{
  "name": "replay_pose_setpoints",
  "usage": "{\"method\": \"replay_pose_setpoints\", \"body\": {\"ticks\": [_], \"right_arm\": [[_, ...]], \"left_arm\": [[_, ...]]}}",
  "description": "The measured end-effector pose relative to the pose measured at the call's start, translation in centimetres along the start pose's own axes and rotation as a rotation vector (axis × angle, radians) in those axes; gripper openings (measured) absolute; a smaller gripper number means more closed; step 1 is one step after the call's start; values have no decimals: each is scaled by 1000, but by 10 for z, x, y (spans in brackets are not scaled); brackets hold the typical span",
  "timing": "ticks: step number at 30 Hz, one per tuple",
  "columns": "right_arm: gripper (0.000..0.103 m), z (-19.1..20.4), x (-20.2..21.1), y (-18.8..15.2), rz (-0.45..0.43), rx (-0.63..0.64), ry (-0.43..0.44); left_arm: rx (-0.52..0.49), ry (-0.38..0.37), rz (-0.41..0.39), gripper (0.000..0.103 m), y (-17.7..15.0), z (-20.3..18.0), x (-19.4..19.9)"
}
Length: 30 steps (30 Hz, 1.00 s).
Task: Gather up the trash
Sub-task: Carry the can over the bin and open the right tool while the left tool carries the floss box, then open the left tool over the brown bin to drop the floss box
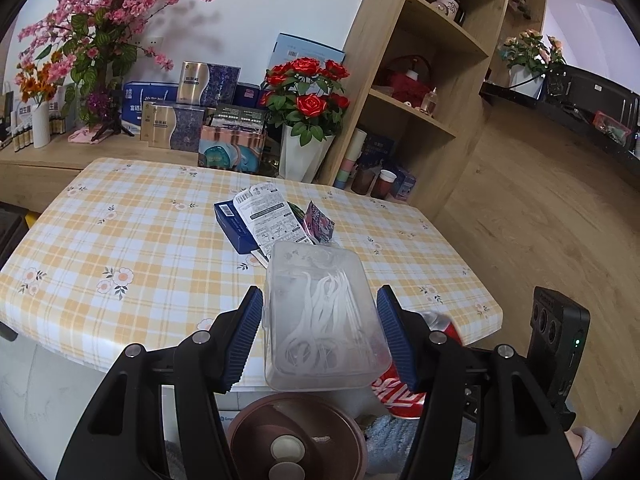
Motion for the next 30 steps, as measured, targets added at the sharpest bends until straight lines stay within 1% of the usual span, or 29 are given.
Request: {"method": "replay_pose_setpoints", "body": {"ticks": [3,4,6,8,9,14,16,17,19,21,22,23,24,25,27,30], "right_arm": [[25,5,0,-3,9,9,5],[29,5,0,-3,9,8,7],[32,7,0,-3,6,6,14],[38,9,1,-1,0,12,15],[43,9,1,0,-4,13,17],[45,14,2,5,-13,24,32],[57,15,4,8,-28,35,27],[61,15,6,10,-40,41,21],[82,12,12,17,-80,56,-19],[94,9,18,24,-123,67,-63],[97,6,22,29,-147,74,-85],[97,4,26,33,-168,82,-106],[97,2,30,37,-192,92,-133],[97,-1,34,41,-212,98,-155],[97,-7,40,46,-242,95,-172],[97,-17,45,51,-260,80,-192]], "left_arm": [[-1,-5,-4,58,0,-1,3],[-1,-6,-4,58,0,-1,4],[0,-10,-6,58,0,-2,5],[4,-11,-6,58,-1,-1,6],[8,-12,-5,58,-2,-1,6],[22,-8,-1,58,-4,3,7],[25,-8,-1,58,-4,4,7],[25,-8,-2,58,-5,4,8],[23,-9,0,58,-6,3,8],[20,-10,1,57,-6,3,9],[19,-11,2,57,-7,4,9],[17,-10,2,48,-8,3,9],[10,-9,7,32,-9,2,9],[7,-8,16,32,-10,2,8],[10,-14,24,32,-13,1,6],[5,-25,40,32,-20,-2,4]]}}
Point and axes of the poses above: each gripper's, at about its wrist camera, not at the fingertips, and x roughly against the way its jaws point, z to its left, y to its top, the point moved 5 cm from there along -x, roughly the way its jaws point, and after that the axes turned 13 degrees about -z, right-handed, at the moved point
